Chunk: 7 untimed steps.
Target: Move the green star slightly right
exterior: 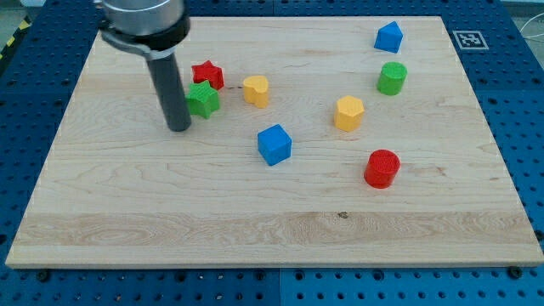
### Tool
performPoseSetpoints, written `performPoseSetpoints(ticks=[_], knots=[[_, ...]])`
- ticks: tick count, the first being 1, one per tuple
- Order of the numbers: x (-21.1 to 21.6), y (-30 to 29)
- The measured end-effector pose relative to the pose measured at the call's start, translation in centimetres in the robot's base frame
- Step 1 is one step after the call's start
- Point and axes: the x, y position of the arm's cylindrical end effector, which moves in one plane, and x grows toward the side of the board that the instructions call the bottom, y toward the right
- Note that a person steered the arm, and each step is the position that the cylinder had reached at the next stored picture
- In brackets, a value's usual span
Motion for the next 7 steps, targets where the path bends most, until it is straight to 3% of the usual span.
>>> performPoseSetpoints(ticks=[2,3,7], knots=[[-2.5,-6.6],[-3.8,-7.3],[-5.4,-1.2]])
